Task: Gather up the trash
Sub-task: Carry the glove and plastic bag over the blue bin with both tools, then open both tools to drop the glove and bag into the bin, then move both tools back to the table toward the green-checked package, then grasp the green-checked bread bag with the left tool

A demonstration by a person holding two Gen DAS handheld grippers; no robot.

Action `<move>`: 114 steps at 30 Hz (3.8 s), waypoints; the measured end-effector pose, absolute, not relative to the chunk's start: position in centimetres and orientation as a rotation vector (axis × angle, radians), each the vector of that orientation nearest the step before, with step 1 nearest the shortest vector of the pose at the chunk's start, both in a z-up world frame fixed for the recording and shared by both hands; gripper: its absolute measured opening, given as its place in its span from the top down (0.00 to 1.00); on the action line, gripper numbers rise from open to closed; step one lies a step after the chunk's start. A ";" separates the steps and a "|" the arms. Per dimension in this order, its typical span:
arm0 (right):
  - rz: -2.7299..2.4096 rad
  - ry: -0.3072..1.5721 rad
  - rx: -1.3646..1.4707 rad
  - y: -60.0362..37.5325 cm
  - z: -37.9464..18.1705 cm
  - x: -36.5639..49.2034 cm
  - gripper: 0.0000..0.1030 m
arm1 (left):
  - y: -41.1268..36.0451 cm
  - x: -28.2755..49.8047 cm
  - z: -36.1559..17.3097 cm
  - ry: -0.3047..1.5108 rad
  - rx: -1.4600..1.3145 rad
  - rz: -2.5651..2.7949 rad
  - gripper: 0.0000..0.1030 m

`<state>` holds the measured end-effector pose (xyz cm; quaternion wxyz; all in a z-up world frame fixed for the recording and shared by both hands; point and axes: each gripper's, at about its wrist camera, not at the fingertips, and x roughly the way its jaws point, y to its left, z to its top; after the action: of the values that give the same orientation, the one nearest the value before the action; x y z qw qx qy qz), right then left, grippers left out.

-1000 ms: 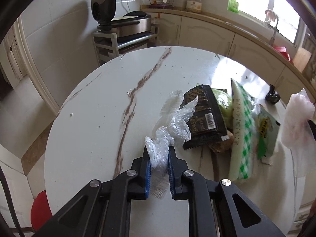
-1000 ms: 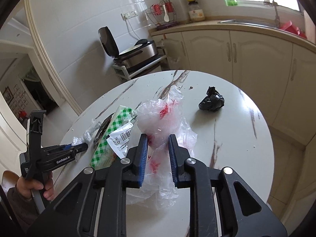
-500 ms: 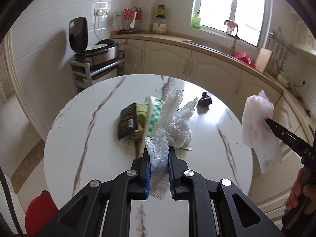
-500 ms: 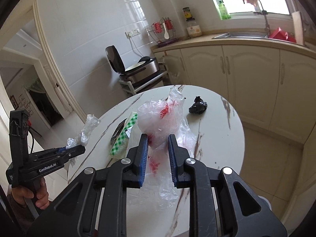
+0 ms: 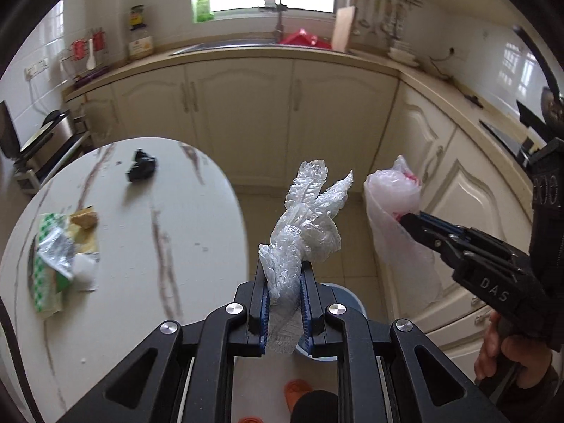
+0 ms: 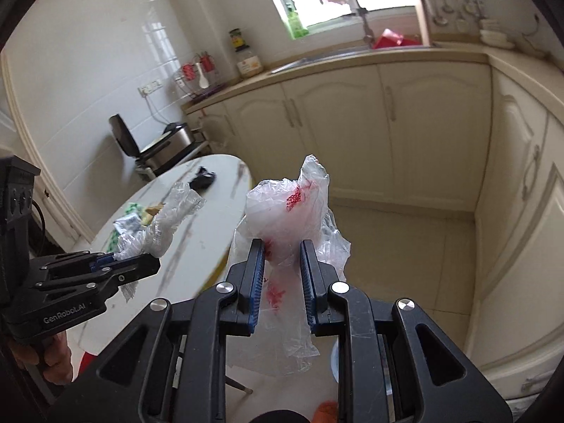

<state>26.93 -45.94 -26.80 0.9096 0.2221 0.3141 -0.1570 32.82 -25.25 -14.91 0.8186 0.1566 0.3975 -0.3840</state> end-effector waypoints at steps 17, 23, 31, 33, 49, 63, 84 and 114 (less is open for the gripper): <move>-0.602 0.795 0.667 -56.6 -39.7 21.5 0.52 | -43.4 37.7 -32.0 1.139 0.584 -0.874 0.85; -0.621 0.777 0.677 -57.1 -39.5 20.3 0.45 | -46.2 37.1 -34.5 1.147 0.622 -0.869 0.70; -0.604 0.716 0.655 -55.7 -36.3 20.1 0.41 | -42.9 35.6 -30.2 1.020 0.581 -0.830 0.42; -0.587 0.695 0.631 -54.6 -34.7 20.3 0.38 | -41.0 35.1 -27.8 0.966 0.533 -0.819 0.38; -0.353 0.530 0.331 -36.9 -21.3 25.8 0.09 | -17.5 29.3 -15.5 0.562 0.238 -0.461 0.01; -0.122 0.667 0.147 -24.8 -22.2 39.4 0.08 | -2.4 31.3 -15.5 0.617 0.092 -0.236 0.01; 0.018 0.864 0.060 -22.3 -31.1 57.0 0.95 | -2.5 49.2 -19.5 0.799 0.094 -0.268 0.01; 0.027 0.693 0.242 -31.6 -26.7 48.3 0.96 | -11.1 56.5 -23.7 0.914 0.223 -0.236 0.25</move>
<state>48.26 -31.57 -26.68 0.9332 0.1182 0.3390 0.0133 56.52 -11.07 -23.66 0.8847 0.1071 0.4391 -0.1137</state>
